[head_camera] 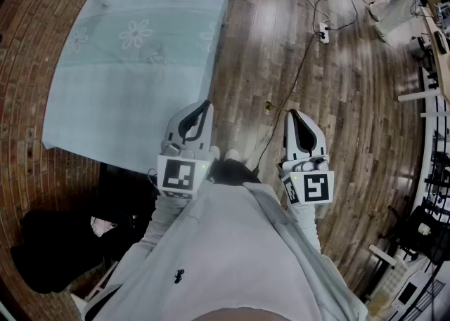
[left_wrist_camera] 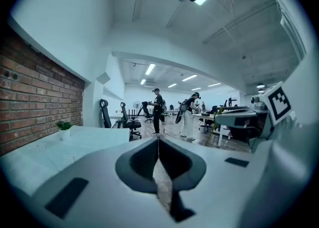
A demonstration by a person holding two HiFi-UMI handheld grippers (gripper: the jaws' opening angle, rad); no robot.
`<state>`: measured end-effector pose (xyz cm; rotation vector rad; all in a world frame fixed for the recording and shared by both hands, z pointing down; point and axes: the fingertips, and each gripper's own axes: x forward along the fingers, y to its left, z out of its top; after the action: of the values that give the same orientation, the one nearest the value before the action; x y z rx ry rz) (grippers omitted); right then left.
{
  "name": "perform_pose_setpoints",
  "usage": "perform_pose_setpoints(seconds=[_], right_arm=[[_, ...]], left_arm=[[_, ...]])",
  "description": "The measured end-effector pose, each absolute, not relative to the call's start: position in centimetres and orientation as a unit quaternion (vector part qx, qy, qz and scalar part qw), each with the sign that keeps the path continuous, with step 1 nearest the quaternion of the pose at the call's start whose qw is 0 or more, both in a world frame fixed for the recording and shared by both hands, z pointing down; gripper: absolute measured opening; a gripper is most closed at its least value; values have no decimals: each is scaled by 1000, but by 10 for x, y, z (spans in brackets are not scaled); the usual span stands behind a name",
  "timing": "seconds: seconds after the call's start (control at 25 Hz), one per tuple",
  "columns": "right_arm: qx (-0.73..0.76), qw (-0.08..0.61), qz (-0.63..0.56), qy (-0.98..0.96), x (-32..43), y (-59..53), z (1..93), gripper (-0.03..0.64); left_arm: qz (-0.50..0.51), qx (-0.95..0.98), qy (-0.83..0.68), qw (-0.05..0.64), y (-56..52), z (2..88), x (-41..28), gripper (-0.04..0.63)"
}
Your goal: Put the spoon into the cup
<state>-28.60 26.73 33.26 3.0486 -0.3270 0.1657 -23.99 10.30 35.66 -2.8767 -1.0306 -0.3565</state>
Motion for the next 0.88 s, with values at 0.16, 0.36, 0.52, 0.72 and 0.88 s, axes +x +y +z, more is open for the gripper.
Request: perform_pose_setpoints(seconds=[0.16,0.36,0.52,0.72,0.88], right_arm=[[992,25,46,-112,-273,278,332,20],[993,15,36,-111,-264,293,334,19],[993,7,35,-114,-257,301,338,20],[992,-9,43,-117,-234,312,348,20],[991,-11,48,-128,-200,314,357,20]], left_arm=[[-103,-936,-334,50,111,358,-225,20],[-97,-936,-334,61,124,361,-213,20],[-95,-937,-331,66,130,361,-205,20],[-118,-940,-316,54,135,368,-188,20],[-113,-940,-315,64,138,379,-157,20]])
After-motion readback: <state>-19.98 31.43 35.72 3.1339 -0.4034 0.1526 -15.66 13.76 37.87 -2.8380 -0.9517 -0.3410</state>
